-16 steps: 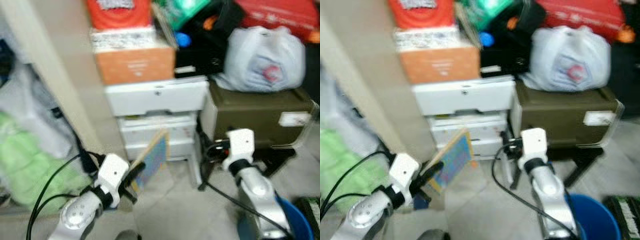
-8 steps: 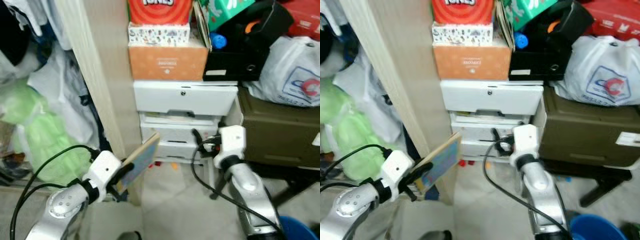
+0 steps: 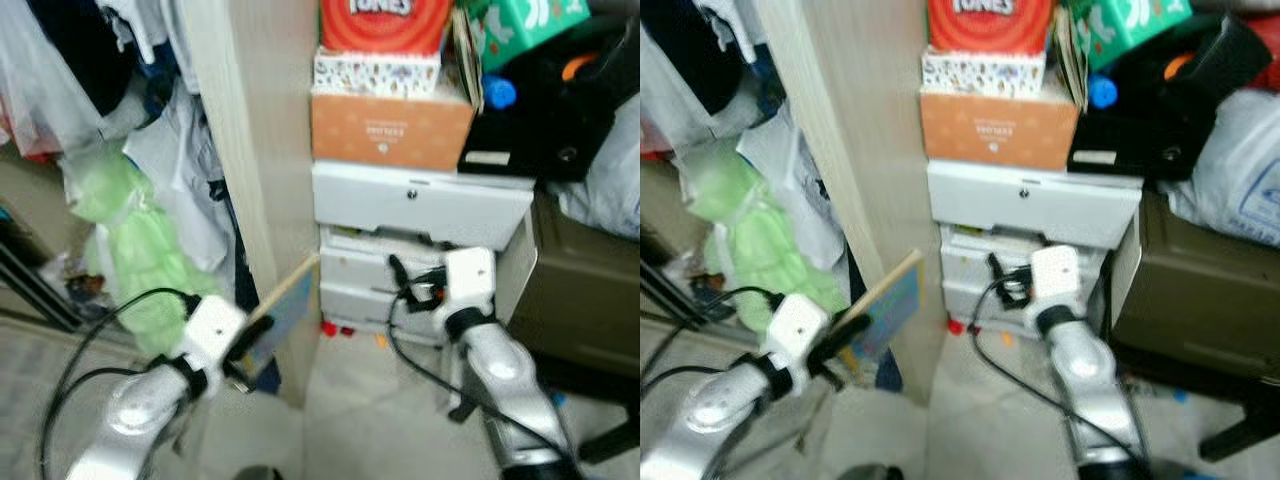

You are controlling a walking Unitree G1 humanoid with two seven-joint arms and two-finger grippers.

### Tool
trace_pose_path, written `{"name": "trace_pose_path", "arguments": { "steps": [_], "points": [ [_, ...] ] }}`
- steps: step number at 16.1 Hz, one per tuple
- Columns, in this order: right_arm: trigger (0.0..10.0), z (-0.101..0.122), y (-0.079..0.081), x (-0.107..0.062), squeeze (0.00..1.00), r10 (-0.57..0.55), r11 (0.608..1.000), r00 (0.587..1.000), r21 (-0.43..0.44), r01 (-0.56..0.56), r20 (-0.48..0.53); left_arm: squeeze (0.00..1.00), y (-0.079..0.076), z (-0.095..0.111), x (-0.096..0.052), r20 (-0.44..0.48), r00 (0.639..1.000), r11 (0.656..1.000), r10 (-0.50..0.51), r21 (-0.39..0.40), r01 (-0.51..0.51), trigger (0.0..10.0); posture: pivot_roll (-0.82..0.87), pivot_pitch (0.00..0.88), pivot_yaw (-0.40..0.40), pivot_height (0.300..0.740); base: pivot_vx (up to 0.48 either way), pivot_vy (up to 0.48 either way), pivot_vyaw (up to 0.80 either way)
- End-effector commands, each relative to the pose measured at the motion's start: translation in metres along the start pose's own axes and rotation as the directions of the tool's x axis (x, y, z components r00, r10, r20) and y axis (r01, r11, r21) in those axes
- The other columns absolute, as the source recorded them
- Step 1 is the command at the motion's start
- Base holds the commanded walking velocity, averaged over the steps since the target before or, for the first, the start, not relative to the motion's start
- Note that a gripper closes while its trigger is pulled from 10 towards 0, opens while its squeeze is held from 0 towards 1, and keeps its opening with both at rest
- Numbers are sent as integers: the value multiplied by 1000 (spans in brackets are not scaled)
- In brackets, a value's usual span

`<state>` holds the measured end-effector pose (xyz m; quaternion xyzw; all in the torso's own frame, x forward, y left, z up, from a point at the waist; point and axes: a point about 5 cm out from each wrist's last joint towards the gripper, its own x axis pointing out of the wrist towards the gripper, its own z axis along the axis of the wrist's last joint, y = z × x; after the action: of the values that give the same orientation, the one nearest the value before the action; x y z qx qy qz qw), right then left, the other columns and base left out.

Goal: Clean up the room

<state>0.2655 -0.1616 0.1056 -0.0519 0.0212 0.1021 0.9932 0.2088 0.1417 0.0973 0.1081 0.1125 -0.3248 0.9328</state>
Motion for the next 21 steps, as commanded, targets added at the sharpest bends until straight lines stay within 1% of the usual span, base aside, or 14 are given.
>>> {"name": "trace_pose_path", "arguments": {
  "steps": [1, 7, 9, 10, 13, 15, 16, 17, 18, 19, 20, 21],
  "points": [
    [10000, 2, 2, 2, 0, 8, 1000, 1000, -1, -8, 4, 0, 3, 9, -1, 41, 999, 1000, 0, 27, -1, 10000, -36, 23, 2, 740, 0, 0, 525],
    [10000, 2, 4, 3, 0, 22, 1000, 1000, -7, -22, -5, 0, 1, 10, 0, 44, 999, 1000, -8, 27, 7, 10000, -35, 24, -1, 740, 0, 0, 800],
    [10000, -2, 4, 3, 0, 31, 999, 999, -17, -31, -31, 0, 0, 10, 0, 45, 999, 1000, -9, 27, 7, 10000, -34, 23, -2, 740, 0, 0, 800],
    [10000, -7, 3, 1, 0, 27, 999, 997, -22, -28, -67, 0, 0, 10, 0, 46, 999, 1000, -9, 28, 8, 10000, -33, 21, -3, 740, 0, 0, 800],
    [10000, -16, 1, -10, 0, 26, 999, 993, -27, -29, -114, 0, 0, 9, 1, 45, 999, 1000, -9, 28, 8, 10000, -34, 16, -6, 740, 0, 0, 800],
    [10000, -20, 1, -15, 0, 35, 999, 988, -11, -37, -149, 0, -1, 8, 0, 40, 999, 999, -16, 28, 15, 10000, -34, 14, -5, 740, 0, 0, 800],
    [10000, -22, 1, -19, 0, 61, 998, 981, 1, -62, -184, 0, -1, 8, 0, 39, 999, 999, -18, 28, 17, 10000, -34, 11, -4, 740, 0, 0, 800],
    [10000, -24, 0, -21, 0, 71, 997, 978, 7, -71, -196, 0, -1, 8, 0, 38, 999, 999, -19, 28, 18, 10000, -34, 11, -4, 740, 0, 0, 800],
    [10000, -27, 0, -25, 0, 117, 993, 965, 17, -116, -235, 0, -1, 8, 0, 36, 999, 999, -20, 29, 19, 10000, -35, 9, -2, 740, 0, 0, 800],
    [10000, -35, -1, -34, 0, 205, 979, 924, 56, -197, -322, 0, 0, 8, 1, 35, 999, 999, -22, 33, 21, 10000, -40, 9, 0, 740, 0, 0, 800],
    [10000, -36, -4, -37, 0, 218, 976, 916, 49, -214, -335, 0, 1, 8, 1, 35, 999, 999, -22, 34, 21, 10000, -42, 9, 2, 740, 0, 0, 800],
    [10000, -38, -6, -39, 0, 251, 968, 896, 74, -241, -367, 0, 1, 9, 2, 36, 999, 999, -22, 35, 21, 10000, -44, 9, 3, 740, 0, 0, 800]
  ]
}}
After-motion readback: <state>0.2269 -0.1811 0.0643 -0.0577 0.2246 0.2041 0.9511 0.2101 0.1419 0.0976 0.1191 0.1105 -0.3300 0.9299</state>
